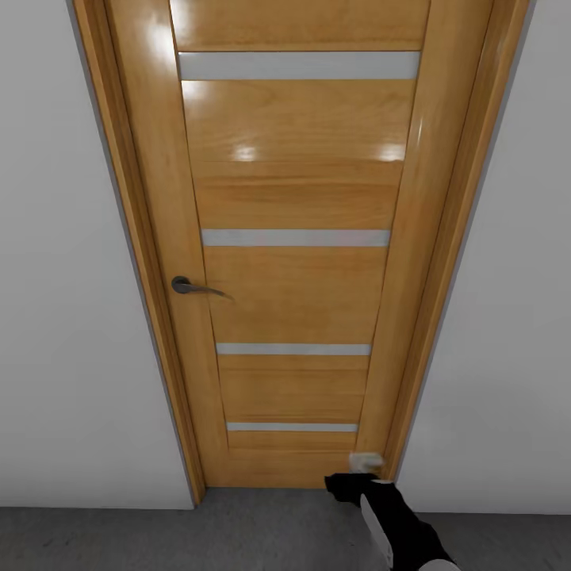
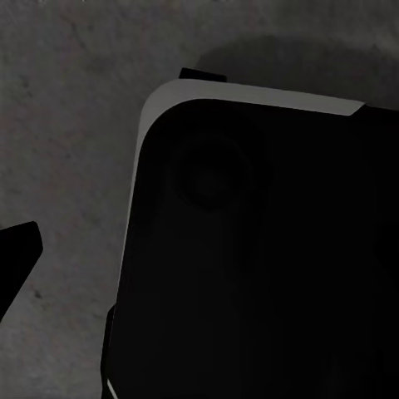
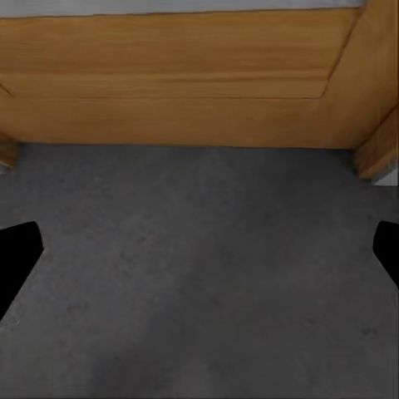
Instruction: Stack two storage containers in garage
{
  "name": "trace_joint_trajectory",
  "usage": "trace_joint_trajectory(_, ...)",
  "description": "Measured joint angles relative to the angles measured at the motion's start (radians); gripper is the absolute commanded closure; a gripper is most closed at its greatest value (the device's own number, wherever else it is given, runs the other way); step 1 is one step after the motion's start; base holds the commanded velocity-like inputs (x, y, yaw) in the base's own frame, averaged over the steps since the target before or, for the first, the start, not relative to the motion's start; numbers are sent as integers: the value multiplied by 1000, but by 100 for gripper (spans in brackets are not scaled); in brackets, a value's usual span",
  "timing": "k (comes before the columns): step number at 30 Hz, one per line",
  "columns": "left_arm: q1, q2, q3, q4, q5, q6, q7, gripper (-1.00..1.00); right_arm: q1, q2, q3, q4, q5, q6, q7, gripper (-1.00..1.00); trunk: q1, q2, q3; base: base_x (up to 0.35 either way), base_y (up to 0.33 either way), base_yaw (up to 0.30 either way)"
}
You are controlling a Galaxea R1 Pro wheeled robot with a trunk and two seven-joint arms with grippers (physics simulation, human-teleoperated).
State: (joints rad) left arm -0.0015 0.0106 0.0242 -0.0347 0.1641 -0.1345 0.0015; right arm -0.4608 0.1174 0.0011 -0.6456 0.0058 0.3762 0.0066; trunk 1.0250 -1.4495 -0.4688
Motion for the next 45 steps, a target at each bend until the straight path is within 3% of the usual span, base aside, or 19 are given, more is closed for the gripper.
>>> trace_joint_trajectory(5,0,0,0,0,1,0,0,-100,-110,57,1,-45,0,108,-2,-100,0,0,0,0,0,0)
trace_joint_trajectory(9,0,-1,1,0,1,0,1,-100,-183,57,25,-131,-2,193,-4,-100,0,0,0,0,0,0)
trace_joint_trajectory(10,0,-1,1,0,1,0,1,-100,-203,57,58,-160,-2,213,-4,-100,0,0,0,0,0,0)
trace_joint_trajectory(12,0,-1,1,0,1,0,1,-100,-234,57,211,-255,1,232,-7,-100,0,0,0,0,0,0)
trace_joint_trajectory(13,0,-1,1,0,1,0,1,-100,-238,57,264,-292,3,232,-7,-100,0,0,0,0,0,0)
trace_joint_trajectory(16,1,-2,1,0,0,0,1,-100,-244,57,381,-381,7,214,-8,-100,0,0,0,5,0,0)
trace_joint_trajectory(17,1,-2,0,0,0,0,1,-100,-245,57,396,-392,8,199,-8,-100,0,0,0,78,0,0)
trace_joint_trajectory(18,0,-2,0,0,0,0,1,-100,-246,57,413,-404,7,151,-5,-100,0,0,0,252,0,0)
trace_joint_trajectory(19,0,-2,-1,0,-1,2,0,-100,-251,57,478,-409,2,27,5,-100,0,0,0,266,0,0)
trace_joint_trajectory(22,0,-1,-1,0,0,3,0,-100,-253,57,555,-404,1,-66,8,-100,-1,0,0,298,0,0)
trace_joint_trajectory(27,0,-1,-1,0,1,2,0,-100,-253,57,596,-387,1,-112,9,-100,-1,0,0,317,0,0)
trace_joint_trajectory(45,0,-1,-1,0,1,2,0,-100,-253,57,605,-384,8,-117,14,-100,-1,0,0,321,0,0)
